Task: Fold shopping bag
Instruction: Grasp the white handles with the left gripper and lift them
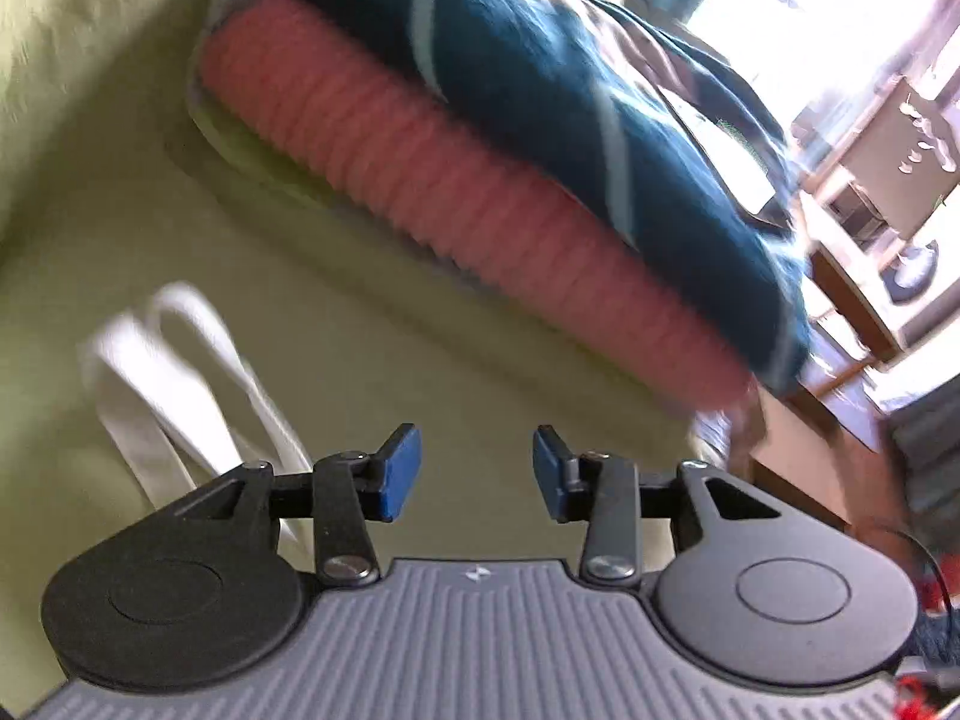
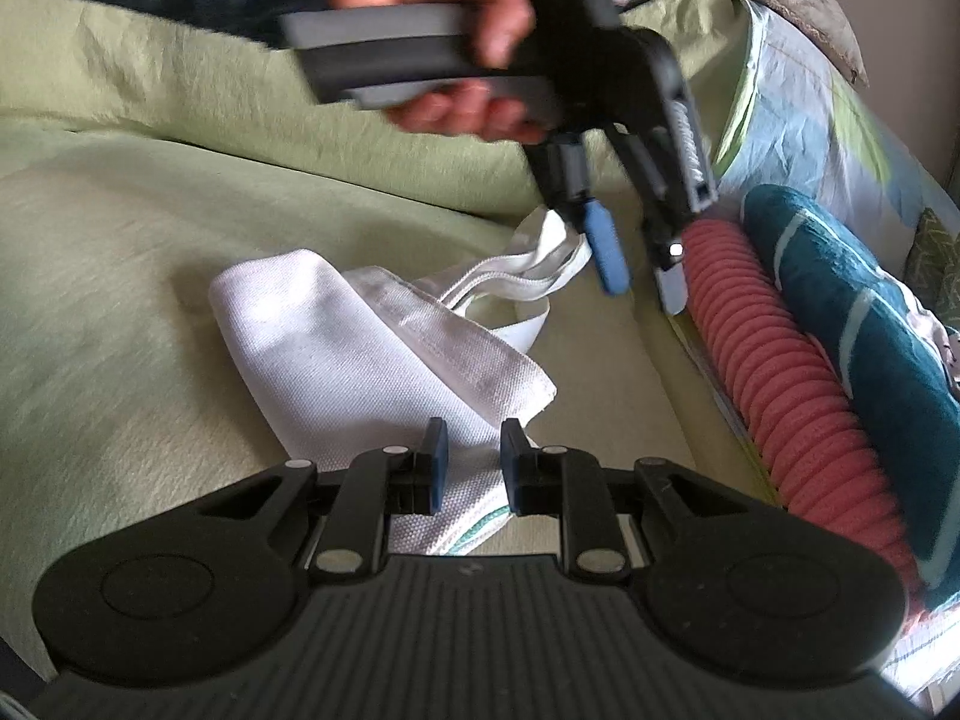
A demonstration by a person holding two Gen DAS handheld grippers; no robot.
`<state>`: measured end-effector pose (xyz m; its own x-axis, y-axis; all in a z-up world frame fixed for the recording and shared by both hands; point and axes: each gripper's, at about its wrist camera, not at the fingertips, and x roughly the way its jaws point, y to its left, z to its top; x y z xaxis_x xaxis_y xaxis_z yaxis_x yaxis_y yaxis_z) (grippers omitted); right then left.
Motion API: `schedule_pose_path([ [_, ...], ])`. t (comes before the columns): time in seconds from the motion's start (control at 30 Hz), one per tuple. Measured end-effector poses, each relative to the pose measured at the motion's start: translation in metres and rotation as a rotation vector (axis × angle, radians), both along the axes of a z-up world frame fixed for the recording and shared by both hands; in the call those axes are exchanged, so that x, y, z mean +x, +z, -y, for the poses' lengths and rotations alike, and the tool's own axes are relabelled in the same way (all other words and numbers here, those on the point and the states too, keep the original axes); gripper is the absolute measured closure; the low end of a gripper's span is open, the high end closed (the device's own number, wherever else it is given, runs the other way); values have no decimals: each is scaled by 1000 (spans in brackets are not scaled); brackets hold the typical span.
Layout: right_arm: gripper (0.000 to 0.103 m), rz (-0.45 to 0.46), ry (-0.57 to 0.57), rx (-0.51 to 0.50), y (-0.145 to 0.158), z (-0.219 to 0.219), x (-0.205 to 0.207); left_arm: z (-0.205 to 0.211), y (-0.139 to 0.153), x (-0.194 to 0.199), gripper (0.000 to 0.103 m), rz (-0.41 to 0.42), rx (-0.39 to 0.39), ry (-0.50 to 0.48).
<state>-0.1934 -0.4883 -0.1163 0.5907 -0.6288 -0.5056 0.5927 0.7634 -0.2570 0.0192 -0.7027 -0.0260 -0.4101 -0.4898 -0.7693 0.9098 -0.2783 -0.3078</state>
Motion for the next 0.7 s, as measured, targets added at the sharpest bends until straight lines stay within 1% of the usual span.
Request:
schedule_pose_path([
  [0.07,84,5,7,7,0,1,-1,-2,5,0,56,32,-16,-9],
  [0.13,84,14,11,6,-1,2,-3,-15,14,10,52,5,-49,-26],
  [0.17,84,17,12,5,-1,2,-3,-25,19,18,52,-11,-71,-28],
  [0.27,84,24,16,4,-2,4,-2,-49,24,44,53,3,-81,11],
  [0.3,84,27,19,7,-2,5,-1,-56,23,53,55,23,-82,22],
  [0.37,84,34,20,14,-3,5,1,-61,21,66,58,110,-72,61],
  [0.4,84,29,22,10,-3,5,2,-60,19,68,70,165,-64,76],
  [0.43,84,24,23,6,-3,4,2,-59,16,68,88,226,-62,81],
  [0.47,84,26,21,10,-3,4,1,-57,14,69,89,269,-62,80],
  [0.5,84,32,17,16,-2,4,1,-53,13,69,88,280,-57,72],
  [0.53,84,31,17,16,-3,4,1,-48,11,67,85,284,-49,62],
  [0.63,84,23,23,11,-3,4,1,-25,-3,58,85,360,-28,44],
  [0.7,84,23,25,11,-3,5,1,-9,-16,57,83,384,-16,47],
])
